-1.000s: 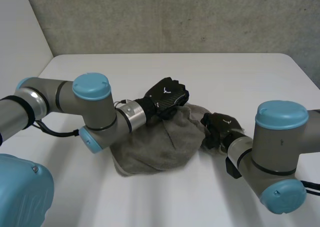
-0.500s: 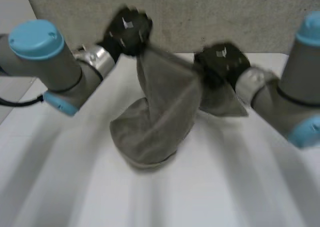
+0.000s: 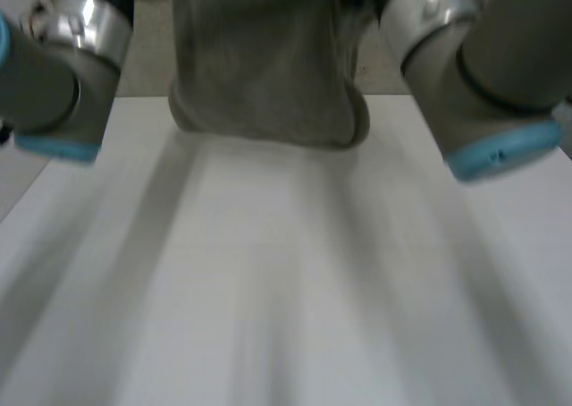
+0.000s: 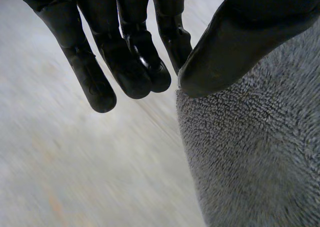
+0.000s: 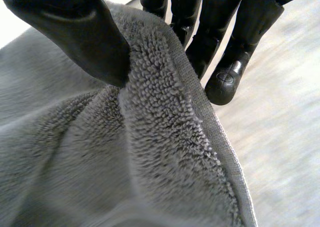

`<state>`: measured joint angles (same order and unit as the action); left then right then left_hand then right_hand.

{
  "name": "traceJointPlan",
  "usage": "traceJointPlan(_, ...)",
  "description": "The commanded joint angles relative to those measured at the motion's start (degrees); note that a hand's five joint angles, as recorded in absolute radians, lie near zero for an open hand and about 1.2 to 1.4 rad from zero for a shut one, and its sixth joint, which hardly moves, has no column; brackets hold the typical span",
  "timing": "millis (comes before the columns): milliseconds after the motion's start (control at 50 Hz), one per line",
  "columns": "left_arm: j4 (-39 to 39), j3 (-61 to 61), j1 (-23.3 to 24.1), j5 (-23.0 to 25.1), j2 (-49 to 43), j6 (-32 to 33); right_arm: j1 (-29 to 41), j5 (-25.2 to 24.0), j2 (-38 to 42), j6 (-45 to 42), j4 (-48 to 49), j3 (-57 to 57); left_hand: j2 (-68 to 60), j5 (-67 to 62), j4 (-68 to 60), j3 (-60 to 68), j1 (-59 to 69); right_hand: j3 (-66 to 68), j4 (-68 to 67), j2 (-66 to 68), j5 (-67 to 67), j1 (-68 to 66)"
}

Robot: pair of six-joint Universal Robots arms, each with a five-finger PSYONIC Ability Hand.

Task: Fold the towel.

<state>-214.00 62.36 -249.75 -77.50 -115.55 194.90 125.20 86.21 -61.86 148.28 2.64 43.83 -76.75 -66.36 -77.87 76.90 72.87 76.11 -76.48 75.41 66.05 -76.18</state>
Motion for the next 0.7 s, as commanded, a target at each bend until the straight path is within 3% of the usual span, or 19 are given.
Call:
traceJointPlan(20,-0.02,27.5,-2.66,7.09,5.15,0.57,-1.45,-6.31,-0.36,-8.01,-10.82,17.08,-3.25,-3.64,-2.13,3.1,7.13,3.89,-3.52,4.59,3.95,-3.82)
traceJointPlan(100,0.07,38.68,-3.46,8.33,6.04,0.39,-1.72,-8.33,-2.37,-9.15,-8.11,29.17,-3.25,-3.64,-2.13,3.1,7.13,3.89,-3.52,4.59,3.95,-3.82)
traceJointPlan(220,0.07,44.42,-2.76,8.24,5.86,0.48,-1.8,-8.16,-4.23,-9.07,-2.48,39.82,-3.25,-3.64,-2.13,3.1,7.13,3.89,-3.52,4.59,3.95,-3.82)
traceJointPlan(320,-0.02,45.22,-2.93,8.24,5.42,0.48,-1.72,-8.16,-6.07,-8.71,-0.45,44.13,13.01,12.62,14.13,-13.16,-9.13,3.89,-3.52,4.59,3.95,-3.82)
traceJointPlan(380,-0.02,45.04,-3.38,8.24,5.42,0.57,-1.72,-8.16,-7.04,-8.71,0.52,46.6,15.57,15.18,16.69,-15.72,-11.69,3.89,-3.52,4.59,3.95,-3.82)
traceJointPlan(420,-0.37,44.43,-3.9,8.15,5.42,0.57,-1.8,-8.16,-7.13,-8.71,1.3,47.74,28.11,27.72,29.23,-28.26,-24.23,3.89,-3.52,4.59,3.95,-3.82)
traceJointPlan(480,-1.51,43.98,-4.69,8.15,5.42,0.57,-2.24,-8.07,-7.22,-8.71,3.76,50.02,37.07,36.68,38.18,-37.22,-33.18,3.89,-3.52,4.59,3.95,-3.82)
traceJointPlan(540,-2.3,43.98,-5.22,8.15,5.33,0.57,-3.21,-7.72,-7.22,-8.8,6.83,52.13,40.63,40.24,41.75,-40.78,-36.75,3.89,-3.52,4.59,3.95,-3.82)
traceJointPlan(580,-4.31,44.16,-5.83,8.24,5.33,0.57,-3.56,-7.37,-7.3,-8.89,8.24,52.84,54.68,54.29,55.8,-54.83,-50.8,3.89,-3.52,4.59,3.95,-3.82)
traceJointPlan(640,-6.16,44.07,-5.92,8.24,5.42,0.57,-3.65,-6.49,-7.22,-8.89,9.66,53.55,63.48,63.09,64.6,-63.63,-59.6,3.89,-3.52,4.59,3.95,-3.82)
traceJointPlan(700,-7.48,43.9,-6.01,8.24,5.33,0.57,-3.65,-5.96,-7.22,-8.89,10.1,53.73,64.35,63.95,65.46,-64.5,-60.46,3.89,-3.52,4.59,3.95,-3.82)
